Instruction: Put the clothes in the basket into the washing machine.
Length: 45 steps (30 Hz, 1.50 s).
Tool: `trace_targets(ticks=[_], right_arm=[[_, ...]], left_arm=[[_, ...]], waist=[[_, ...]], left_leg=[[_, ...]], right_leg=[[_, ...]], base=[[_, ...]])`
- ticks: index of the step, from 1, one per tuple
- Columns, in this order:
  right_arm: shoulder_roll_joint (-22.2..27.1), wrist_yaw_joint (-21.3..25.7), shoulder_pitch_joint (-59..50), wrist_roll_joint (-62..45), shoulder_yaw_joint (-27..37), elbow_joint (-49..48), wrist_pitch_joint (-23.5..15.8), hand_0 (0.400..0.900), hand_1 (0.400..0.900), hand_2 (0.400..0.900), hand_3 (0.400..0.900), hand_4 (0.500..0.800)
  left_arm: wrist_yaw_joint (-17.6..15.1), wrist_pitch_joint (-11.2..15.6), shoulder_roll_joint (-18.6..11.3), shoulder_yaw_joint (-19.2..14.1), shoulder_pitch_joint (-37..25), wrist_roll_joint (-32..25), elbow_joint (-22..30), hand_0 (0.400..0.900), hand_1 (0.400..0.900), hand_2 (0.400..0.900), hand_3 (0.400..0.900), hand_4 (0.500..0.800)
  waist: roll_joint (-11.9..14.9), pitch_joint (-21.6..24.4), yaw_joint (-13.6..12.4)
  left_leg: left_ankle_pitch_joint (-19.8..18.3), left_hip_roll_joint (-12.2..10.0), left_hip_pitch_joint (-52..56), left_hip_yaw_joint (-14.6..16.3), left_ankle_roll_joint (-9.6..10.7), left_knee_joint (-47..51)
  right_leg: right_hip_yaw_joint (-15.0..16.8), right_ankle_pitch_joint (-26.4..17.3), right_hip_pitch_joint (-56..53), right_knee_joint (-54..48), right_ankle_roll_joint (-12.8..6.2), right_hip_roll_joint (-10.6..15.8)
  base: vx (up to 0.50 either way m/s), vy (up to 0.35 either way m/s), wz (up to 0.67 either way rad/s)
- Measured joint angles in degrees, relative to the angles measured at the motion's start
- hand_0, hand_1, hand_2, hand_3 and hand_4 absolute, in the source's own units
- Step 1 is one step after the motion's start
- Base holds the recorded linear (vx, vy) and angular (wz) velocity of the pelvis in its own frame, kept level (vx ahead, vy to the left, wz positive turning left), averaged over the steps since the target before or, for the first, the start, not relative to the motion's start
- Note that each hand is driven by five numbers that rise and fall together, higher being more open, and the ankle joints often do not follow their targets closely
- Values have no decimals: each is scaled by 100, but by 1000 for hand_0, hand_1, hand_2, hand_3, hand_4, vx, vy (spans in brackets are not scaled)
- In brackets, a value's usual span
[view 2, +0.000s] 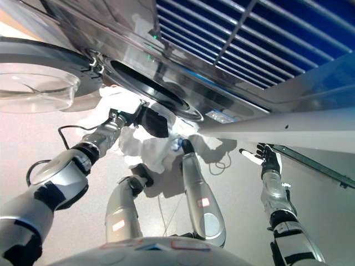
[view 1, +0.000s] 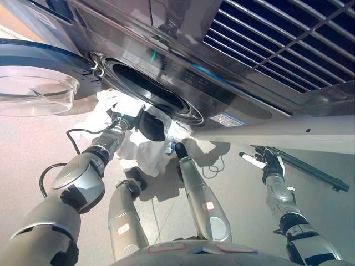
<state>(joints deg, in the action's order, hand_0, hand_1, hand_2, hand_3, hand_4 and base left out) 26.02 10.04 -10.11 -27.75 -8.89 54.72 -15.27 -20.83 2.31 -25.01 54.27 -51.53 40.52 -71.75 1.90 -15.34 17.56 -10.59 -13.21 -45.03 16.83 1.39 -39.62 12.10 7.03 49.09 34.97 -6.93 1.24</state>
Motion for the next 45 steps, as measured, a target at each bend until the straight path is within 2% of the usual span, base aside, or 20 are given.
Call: trace_targets(ticks=[11,18,21,26,34,45], right_arm=[[-2,26,-11,-178,-22,-266,-136,900,900,900,900,800],[-2,61,-85,-282,-23,-448,-215,900,900,900,900,800],[-1,68,-141,-311,-24,-454,-216,900,900,900,900,800],[5,75,-162,-385,-18,-570,-227,900,900,900,900,800],[4,75,-160,-390,-13,-579,-234,900,900,900,900,800],[5,73,-153,-493,163,-651,-246,900,900,900,900,800]], left_arm=[[0,-105,-137,10,-360,15,0,900,900,900,900,800],[14,-114,-297,11,-570,16,2,900,900,900,900,800],[78,-111,-346,65,-598,17,7,900,900,900,900,800],[228,-96,-380,214,-702,16,11,900,900,900,900,800],[271,-89,-384,226,-839,15,91,900,900,900,900,800],[581,-86,-536,365,-994,4,171,900,900,900,900,800]], waist=[[71,-72,3],[108,-345,0],[105,-394,-15],[107,-453,-12],[103,-456,-59],[96,-474,-105]], left_leg=[[-123,-142,-480,16,8,-355],[-207,-200,-677,-13,20,-591],[-273,-275,-780,-15,29,-720],[-286,-275,-885,-66,63,-822],[-302,-275,-1026,-159,57,-907],[-317,-287,-1374,-240,76,-1146]], right_leg=[[14,3,542,268,3,-92],[0,83,787,540,35,-134],[-2,127,894,645,68,-175],[-39,156,1028,798,62,-188],[-75,196,1175,935,90,-192],[-127,245,1540,1209,145,-202]], base=[[-7,-4,-6],[-2,1,-4],[6,-5,1],[0,0,0],[-13,-6,2],[-18,-8,-4]])
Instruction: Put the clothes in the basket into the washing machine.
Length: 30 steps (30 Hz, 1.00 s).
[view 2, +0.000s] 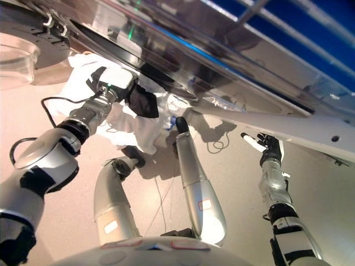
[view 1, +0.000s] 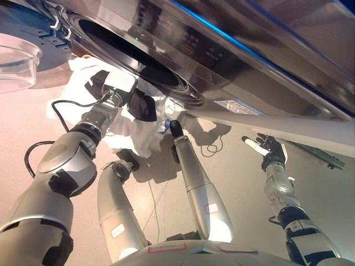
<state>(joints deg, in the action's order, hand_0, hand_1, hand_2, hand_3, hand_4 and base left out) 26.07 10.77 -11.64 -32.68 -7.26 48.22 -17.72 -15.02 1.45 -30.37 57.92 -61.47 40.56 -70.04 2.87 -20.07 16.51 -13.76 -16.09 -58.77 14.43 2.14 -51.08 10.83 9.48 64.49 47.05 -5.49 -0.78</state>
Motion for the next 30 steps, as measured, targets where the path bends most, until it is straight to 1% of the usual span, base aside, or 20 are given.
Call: trace_targets(ticks=[4,10,11,13,14,15,16,21,25,30], right_arm=[[0,-6,0,-3,0,-7,0,900,900,900,900,800],[59,-8,-17,-14,1,-53,16,900,900,900,900,800],[63,-9,-24,-14,1,-82,15,900,900,900,900,800],[64,-10,-24,-14,1,-121,15,900,900,900,900,800],[64,-10,-24,-14,1,-138,15,900,900,900,900,800],[64,-10,-24,-14,1,-142,15,900,900,900,900,800],[64,-10,-24,-14,1,-147,15,900,900,900,900,800],[71,-10,-25,-14,1,-176,15,900,900,900,900,800],[81,-10,-25,-12,1,-209,15,900,900,900,900,800],[96,-10,-25,-10,1,-217,15,900,900,900,900,800]], left_arm=[[145,10,0,37,-3,-10,0,900,900,900,900,800],[203,114,0,118,-87,-12,-27,900,900,900,900,800],[204,116,2,133,-87,-12,-39,863,863,863,863,778],[204,117,2,137,-88,-12,-41,639,639,639,639,644],[204,117,2,138,-95,-12,-41,616,616,616,616,629],[204,116,5,138,-100,-12,-42,533,533,533,533,580],[204,113,5,138,-116,-12,-45,400,400,400,400,500],[209,114,10,137,-162,-13,-70,400,400,400,400,500],[325,117,30,137,-142,-14,-187,400,400,400,400,500],[340,116,37,133,-108,-15,-277,400,400,400,400,500]], waist=[[-8,-26,-37],[-15,-62,-40],[-15,-62,-36],[-13,-63,-28],[-13,-63,-27],[-13,-63,-27],[-13,-63,-27],[-13,-63,-14],[-12,-63,7],[-12,-62,37]], left_leg=[[-45,-77,-9,-3,38,-60],[-69,-82,-170,-60,34,-133],[-78,-84,-187,-59,27,-151],[-101,-84,-197,-53,10,-169],[-107,-83,-197,-51,10,-171],[-110,-83,-198,-51,11,-173],[-112,-83,-199,-51,9,-173],[-116,-88,-200,-52,9,-175],[-126,-90,-201,-48,6,-178],[-139,-94,-204,-46,6,-189]], right_leg=[[-45,-4,33,3,9,-8],[-65,-12,157,13,15,-15],[-57,-16,166,14,11,-22],[-49,-19,170,8,8,-17],[-48,-20,169,6,6,-16],[-48,-20,170,4,5,-17],[-48,-21,170,3,2,-16],[-48,-15,171,-3,13,-24],[-42,-13,170,-17,15,-48],[-35,-16,164,-42,11,-55]], base=[[-4,-4,-5],[2,2,-5],[6,-2,-4],[7,2,-3],[5,6,-3],[0,0,0],[4,-1,-4],[4,5,-6],[0,0,-4],[-3,5,-3]])
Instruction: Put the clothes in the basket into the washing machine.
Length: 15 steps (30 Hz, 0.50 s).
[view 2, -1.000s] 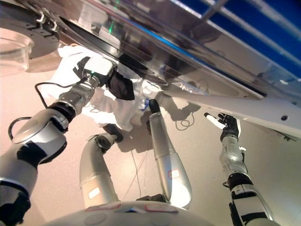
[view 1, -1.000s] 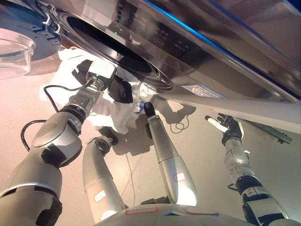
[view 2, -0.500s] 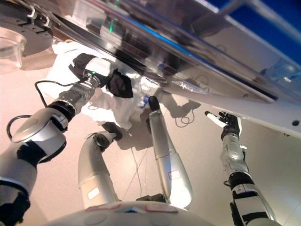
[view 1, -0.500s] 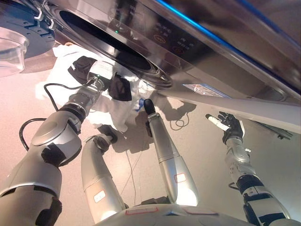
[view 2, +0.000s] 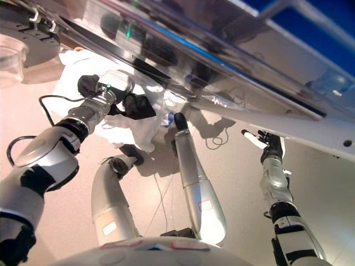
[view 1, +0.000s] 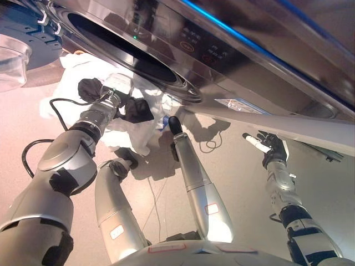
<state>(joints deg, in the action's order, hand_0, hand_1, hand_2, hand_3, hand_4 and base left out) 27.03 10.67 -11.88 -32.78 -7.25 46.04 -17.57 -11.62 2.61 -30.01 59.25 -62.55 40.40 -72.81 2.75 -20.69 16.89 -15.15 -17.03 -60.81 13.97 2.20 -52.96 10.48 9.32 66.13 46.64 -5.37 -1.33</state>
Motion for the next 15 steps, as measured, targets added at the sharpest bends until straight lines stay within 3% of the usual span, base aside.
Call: trace_targets(ticks=[6,9,15], right_arm=[[5,0,-2,19,1,-112,0,900,900,900,900,800],[5,1,-5,24,1,-139,-1,900,900,900,900,800],[1,1,21,26,2,-143,-5,900,900,900,900,800]], left_arm=[[-3,0,-4,-105,14,-94,-10,400,400,400,400,500],[-51,-1,-1,-431,67,-444,-11,400,400,400,400,500],[-243,6,14,-1402,209,-1595,-23,400,400,400,400,500]], waist=[[2,2,18],[6,5,36],[11,9,46]], left_leg=[[-3,-4,2,0,0,29],[4,-1,20,2,8,66],[182,57,251,73,-1,462]], right_leg=[[1,-74,-39,-127,-13,-26],[4,-125,-77,-213,-30,-30],[0,-302,-324,-613,-37,45]], base=[[0,0,0],[-2,0,1],[2,-6,8]])
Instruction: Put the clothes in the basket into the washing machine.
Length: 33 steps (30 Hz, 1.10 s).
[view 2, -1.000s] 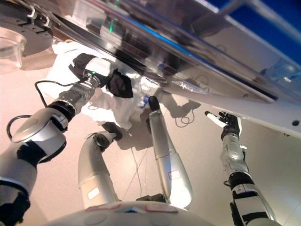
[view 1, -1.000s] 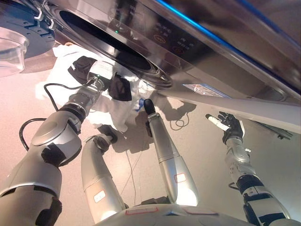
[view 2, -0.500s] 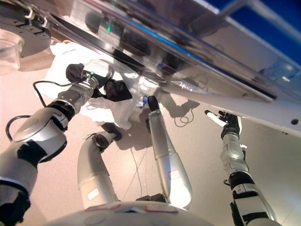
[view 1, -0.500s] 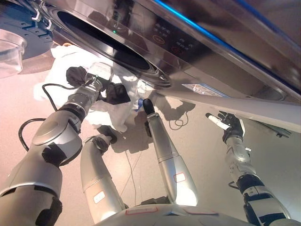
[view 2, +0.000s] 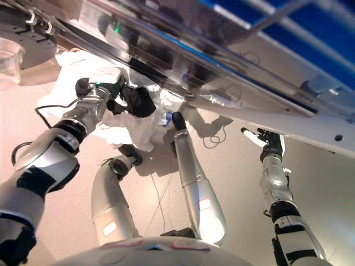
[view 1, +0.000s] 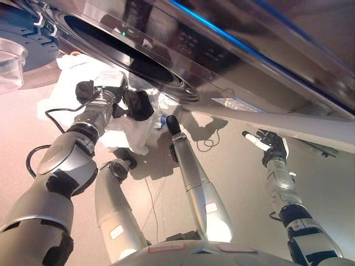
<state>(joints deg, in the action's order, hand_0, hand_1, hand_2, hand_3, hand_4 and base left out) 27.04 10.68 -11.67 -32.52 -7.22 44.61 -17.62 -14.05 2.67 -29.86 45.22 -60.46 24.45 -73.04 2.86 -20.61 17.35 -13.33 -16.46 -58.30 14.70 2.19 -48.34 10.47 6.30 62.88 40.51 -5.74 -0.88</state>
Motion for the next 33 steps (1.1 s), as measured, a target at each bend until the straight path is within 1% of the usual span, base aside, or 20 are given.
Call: trace_targets(ticks=[1,4,8,9,11,14,16,17,18,21,25,27,28,30,33], right_arm=[[-1,0,10,0,0,1,0,900,900,900,900,800],[-25,-2,18,0,-1,-22,-6,900,900,900,900,800],[-50,-1,19,0,0,-35,-38,900,900,900,900,800],[-58,-1,19,0,1,-33,-45,900,900,900,900,800],[-102,3,31,2,9,-28,-55,900,900,900,900,800],[-194,12,91,8,18,6,-86,900,900,900,900,800],[-284,30,126,8,24,14,-96,900,900,900,900,800],[-359,48,141,8,30,14,-97,900,900,900,900,800],[-404,46,180,11,28,8,-97,900,900,900,900,800],[-442,45,204,14,34,-4,-105,900,900,900,900,800],[-558,55,220,18,93,9,-116,900,900,900,900,800],[-615,64,249,23,94,0,-116,900,900,900,900,800],[-632,68,249,32,94,-5,-116,900,900,900,900,800],[-639,75,250,66,94,-19,-116,900,900,900,900,800],[-642,119,252,71,94,-32,-116,900,900,900,900,800]], left_arm=[[-27,1,6,-132,29,-212,-1,400,400,400,400,500],[-141,4,6,-537,126,-770,-10,400,400,400,400,500],[-199,21,6,-924,221,-1388,-26,400,400,400,400,500],[-199,51,12,-1030,253,-1598,-26,400,400,400,400,500],[-197,156,86,-1421,390,-2080,-8,400,400,400,400,500],[-188,355,345,-2108,695,-3199,53,400,400,400,400,500],[-176,505,491,-2373,944,-4110,234,400,400,400,400,500],[-167,629,551,-2518,1097,-4554,359,400,400,400,400,500],[-131,696,621,-2580,1211,-4959,458,400,400,400,400,500],[71,845,820,-2801,1381,-5898,562,400,400,400,400,500],[155,1114,1148,-3127,1527,-7092,844,400,400,400,400,500],[215,1149,1298,-3183,1558,-7487,1074,400,400,400,400,500],[228,1207,1381,-3204,1565,-7669,1201,400,400,400,400,500],[267,1357,1486,-3206,1566,-7929,1399,400,400,400,400,500],[340,1496,1597,-3207,1567,-8278,1674,400,400,400,400,500]], waist=[[1,0,-1],[15,10,-14],[92,64,-15],[114,79,-11],[132,89,-10],[133,90,-45],[133,90,-61],[133,90,-65],[133,90,-90],[133,90,-137],[133,90,-136],[133,90,-134],[133,90,-134],[134,90,-128],[135,90,-114]], left_leg=[[46,57,72,5,12,105],[171,72,261,37,27,391],[308,107,336,72,46,646],[357,151,345,73,56,722],[440,165,401,72,63,875],[540,224,550,67,80,1094],[607,268,620,30,96,1226],[642,276,646,0,112,1282],[670,291,667,-25,121,1336],[718,346,699,-43,127,1393],[760,348,701,-80,134,1476],[766,353,703,-106,140,1474],[768,352,703,-115,143,1475],[768,352,704,-116,143,1475],[767,351,723,-116,144,1475]], right_leg=[[0,-27,-65,-76,-6,19],[-18,-141,-263,-367,22,32],[-19,-278,-340,-621,30,41],[-19,-318,-345,-687,27,57],[-36,-383,-409,-824,34,94],[-71,-421,-555,-969,55,135],[-125,-423,-616,-1013,57,171],[-163,-433,-658,-1056,72,177],[-189,-433,-678,-1068,74,187],[-213,-434,-692,-1075,74,210],[-262,-445,-720,-1140,89,220],[-293,-450,-742,-1148,94,225],[-299,-450,-749,-1147,94,221],[-301,-451,-753,-1148,95,222],[-300,-451,-770,-1154,95,217]], base=[[4,-7,7],[3,-10,2],[4,-10,3],[11,-19,8],[16,-24,12],[11,-26,15],[1,-25,11],[2,-33,7],[2,-34,7],[8,-33,6],[6,-17,3],[0,0,0],[0,0,0],[-1,-11,-3],[0,-10,-6]])
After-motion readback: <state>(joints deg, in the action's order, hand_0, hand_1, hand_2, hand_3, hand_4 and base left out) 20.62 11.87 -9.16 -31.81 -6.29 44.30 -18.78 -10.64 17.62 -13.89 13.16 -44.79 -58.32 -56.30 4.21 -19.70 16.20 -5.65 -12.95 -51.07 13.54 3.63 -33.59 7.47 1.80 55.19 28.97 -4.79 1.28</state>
